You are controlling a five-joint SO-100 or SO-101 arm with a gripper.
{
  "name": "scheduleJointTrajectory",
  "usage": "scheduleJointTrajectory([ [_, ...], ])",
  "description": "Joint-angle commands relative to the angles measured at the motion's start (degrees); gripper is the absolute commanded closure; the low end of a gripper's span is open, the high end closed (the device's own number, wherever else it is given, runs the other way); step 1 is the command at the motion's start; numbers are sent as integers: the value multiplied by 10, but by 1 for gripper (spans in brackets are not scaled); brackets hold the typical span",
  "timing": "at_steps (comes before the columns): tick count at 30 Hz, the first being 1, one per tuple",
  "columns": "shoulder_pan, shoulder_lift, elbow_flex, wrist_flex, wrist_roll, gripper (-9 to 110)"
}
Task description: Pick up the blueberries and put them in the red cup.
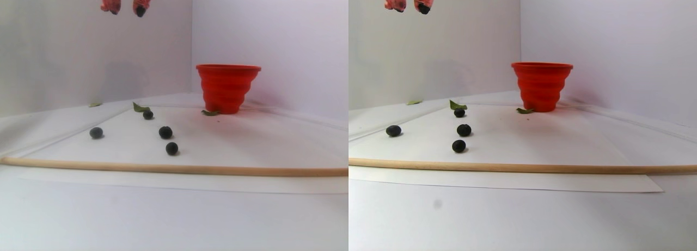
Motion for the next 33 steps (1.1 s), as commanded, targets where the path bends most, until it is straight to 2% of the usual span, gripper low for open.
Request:
scheduleJointTrajectory([
  [1, 6, -17, -6, -25, -18, 87],
  [33, 96, -117, 66, -127, -129, 86],
])
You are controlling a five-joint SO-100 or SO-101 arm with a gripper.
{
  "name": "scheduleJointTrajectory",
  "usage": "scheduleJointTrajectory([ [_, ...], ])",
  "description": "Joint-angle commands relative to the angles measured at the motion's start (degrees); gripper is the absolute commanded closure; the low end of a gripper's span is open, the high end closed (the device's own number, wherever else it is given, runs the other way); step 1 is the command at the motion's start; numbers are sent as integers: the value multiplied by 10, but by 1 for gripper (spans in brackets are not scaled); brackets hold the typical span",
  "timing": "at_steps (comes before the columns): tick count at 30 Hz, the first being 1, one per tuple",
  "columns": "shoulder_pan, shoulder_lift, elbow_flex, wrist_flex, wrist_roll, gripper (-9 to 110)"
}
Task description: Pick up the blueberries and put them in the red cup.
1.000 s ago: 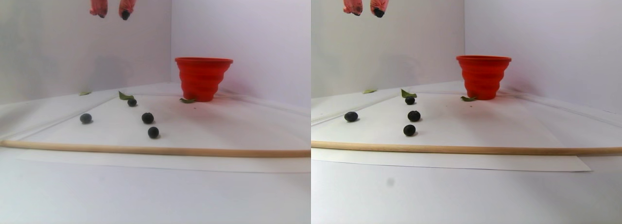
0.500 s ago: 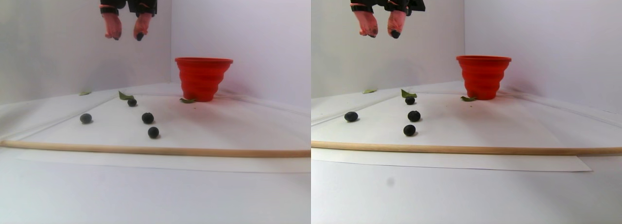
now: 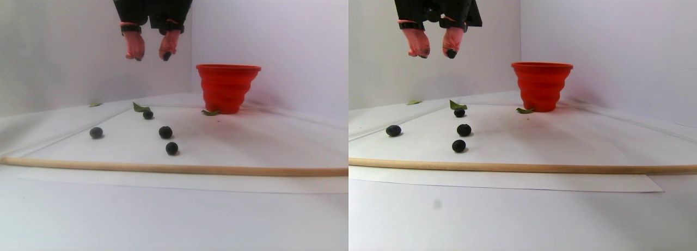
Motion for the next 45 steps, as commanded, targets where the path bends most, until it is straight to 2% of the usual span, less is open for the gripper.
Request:
scheduleJointTrajectory([
  [1, 13, 1, 0, -18, -11, 86],
  [14, 33, -27, 14, -54, -36, 85],
  [45, 43, -220, -10, -230, -77, 83],
])
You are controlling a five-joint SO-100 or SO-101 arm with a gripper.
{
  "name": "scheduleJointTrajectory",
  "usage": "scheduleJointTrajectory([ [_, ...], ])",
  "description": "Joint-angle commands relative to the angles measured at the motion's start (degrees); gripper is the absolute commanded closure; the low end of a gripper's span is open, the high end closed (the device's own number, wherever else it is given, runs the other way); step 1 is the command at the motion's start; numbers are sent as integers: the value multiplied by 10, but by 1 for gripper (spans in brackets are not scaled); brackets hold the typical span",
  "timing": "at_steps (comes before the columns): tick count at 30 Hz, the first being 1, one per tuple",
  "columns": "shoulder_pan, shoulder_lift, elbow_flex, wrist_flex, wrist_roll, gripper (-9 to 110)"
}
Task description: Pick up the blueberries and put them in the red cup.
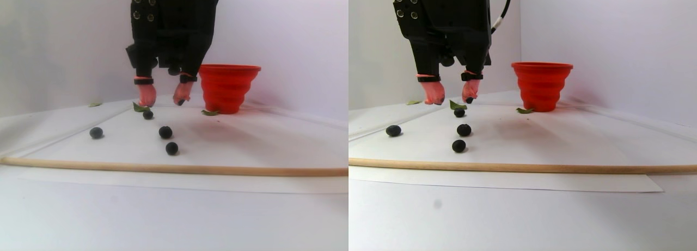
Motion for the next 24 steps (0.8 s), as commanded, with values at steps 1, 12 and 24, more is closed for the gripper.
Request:
scheduleJointTrajectory([
  [1, 6, -7, -34, -25, -6, 83],
  [12, 14, -65, -55, -76, -26, 82],
  [24, 15, -121, -59, -130, -37, 81],
])
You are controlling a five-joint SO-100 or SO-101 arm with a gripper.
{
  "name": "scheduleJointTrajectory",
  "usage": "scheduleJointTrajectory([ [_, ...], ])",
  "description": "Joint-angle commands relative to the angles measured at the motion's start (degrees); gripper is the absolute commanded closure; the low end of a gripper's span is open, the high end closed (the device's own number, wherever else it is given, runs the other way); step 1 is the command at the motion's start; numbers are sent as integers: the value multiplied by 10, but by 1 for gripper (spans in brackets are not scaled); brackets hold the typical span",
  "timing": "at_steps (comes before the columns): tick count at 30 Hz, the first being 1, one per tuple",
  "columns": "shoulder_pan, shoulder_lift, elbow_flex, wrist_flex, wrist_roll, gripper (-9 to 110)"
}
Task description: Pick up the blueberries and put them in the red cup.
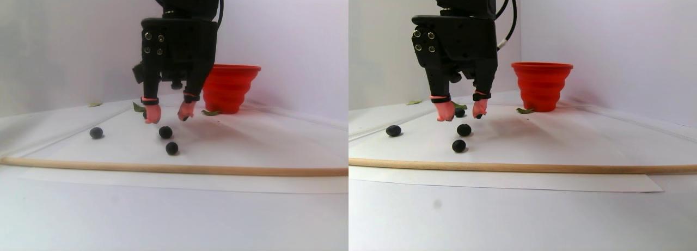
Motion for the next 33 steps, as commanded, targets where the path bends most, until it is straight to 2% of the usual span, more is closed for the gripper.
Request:
scheduleJointTrajectory([
  [1, 4, -2, -32, -18, -4, 81],
  [33, -19, -86, -59, -98, -3, 81],
])
